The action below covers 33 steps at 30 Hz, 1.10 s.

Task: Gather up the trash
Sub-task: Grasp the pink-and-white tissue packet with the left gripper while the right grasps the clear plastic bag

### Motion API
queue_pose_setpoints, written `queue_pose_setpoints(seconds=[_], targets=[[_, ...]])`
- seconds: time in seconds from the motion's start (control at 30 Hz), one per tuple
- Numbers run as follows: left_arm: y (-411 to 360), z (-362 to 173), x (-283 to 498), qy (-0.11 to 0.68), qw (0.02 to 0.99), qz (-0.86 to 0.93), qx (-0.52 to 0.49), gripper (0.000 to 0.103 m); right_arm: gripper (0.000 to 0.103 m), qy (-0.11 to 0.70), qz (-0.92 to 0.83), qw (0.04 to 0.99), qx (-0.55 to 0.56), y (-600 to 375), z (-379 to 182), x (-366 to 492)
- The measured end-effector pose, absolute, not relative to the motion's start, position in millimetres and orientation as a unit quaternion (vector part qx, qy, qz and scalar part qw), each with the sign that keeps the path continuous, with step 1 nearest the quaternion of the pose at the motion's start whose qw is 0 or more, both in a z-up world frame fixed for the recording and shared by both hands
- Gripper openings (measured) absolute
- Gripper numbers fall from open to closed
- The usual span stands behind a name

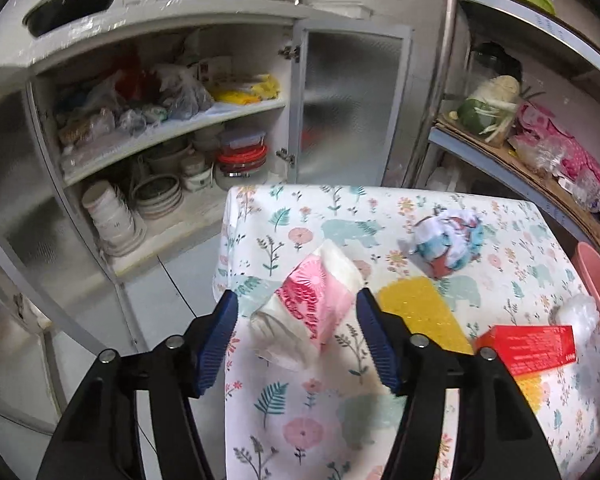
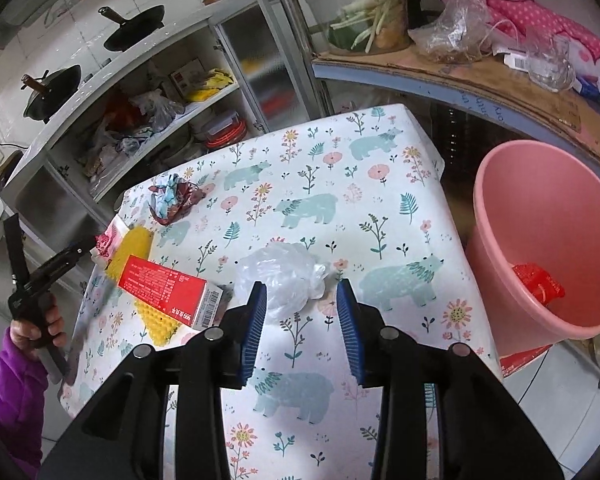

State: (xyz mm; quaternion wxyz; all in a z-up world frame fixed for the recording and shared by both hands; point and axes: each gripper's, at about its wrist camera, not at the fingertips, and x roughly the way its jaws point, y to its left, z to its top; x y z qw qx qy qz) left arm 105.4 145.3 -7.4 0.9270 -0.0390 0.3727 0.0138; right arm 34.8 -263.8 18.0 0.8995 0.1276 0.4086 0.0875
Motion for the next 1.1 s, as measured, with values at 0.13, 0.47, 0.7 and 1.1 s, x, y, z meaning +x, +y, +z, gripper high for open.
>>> queue_pose_setpoints(seconds=[0.13,0.47,0.7,1.1], targets=[[151,-16,111,0.381,0.923,0.004,-0.055,0.05,0.037,0.413,0.083,0.898,0.126,-263,15,40],[145,-18,99,0.375,0.924,-0.002,-0.069,0.029,0.037,0.42,0.101,0.891,0.143,-264,11,42],[139,1,80,0.356,0.93,-0.012,-0.088,0.029,0.043,0.42,0.113,0.889,0.144,-260,12,42],[120,32,59,0.337,0.937,-0.038,-0.088,0.029,0.05,0.405,0.141,0.894,0.127,-240,23,48]])
